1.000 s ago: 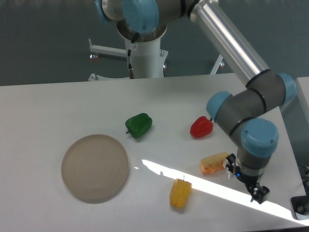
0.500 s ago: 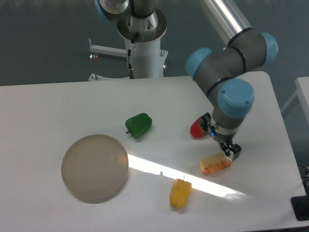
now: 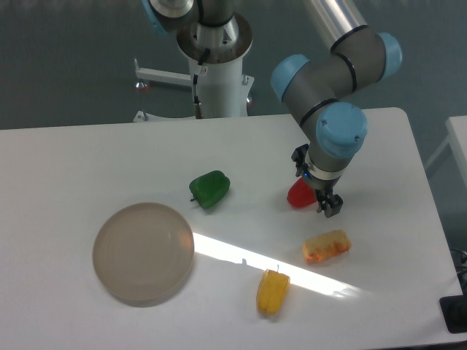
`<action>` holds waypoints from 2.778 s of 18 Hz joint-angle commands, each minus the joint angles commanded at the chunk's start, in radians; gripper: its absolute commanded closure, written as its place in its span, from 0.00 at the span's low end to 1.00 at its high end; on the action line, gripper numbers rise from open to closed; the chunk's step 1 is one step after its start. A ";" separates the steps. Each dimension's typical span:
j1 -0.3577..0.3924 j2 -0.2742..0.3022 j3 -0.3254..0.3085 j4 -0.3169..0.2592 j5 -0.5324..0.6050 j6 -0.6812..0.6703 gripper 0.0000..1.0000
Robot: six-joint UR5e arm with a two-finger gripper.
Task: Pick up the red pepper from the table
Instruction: 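Lower the gripper onto the red pepper and close the fingers around it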
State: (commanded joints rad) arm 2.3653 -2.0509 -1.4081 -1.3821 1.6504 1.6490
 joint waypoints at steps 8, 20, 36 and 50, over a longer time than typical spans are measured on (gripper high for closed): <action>0.009 0.002 -0.057 0.075 0.029 0.012 0.00; 0.023 -0.005 -0.101 0.142 0.028 0.023 0.00; 0.023 -0.017 -0.146 0.202 0.026 0.014 0.00; 0.023 -0.020 -0.157 0.206 0.026 0.017 0.30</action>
State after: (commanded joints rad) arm 2.3884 -2.0709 -1.5647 -1.1766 1.6766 1.6659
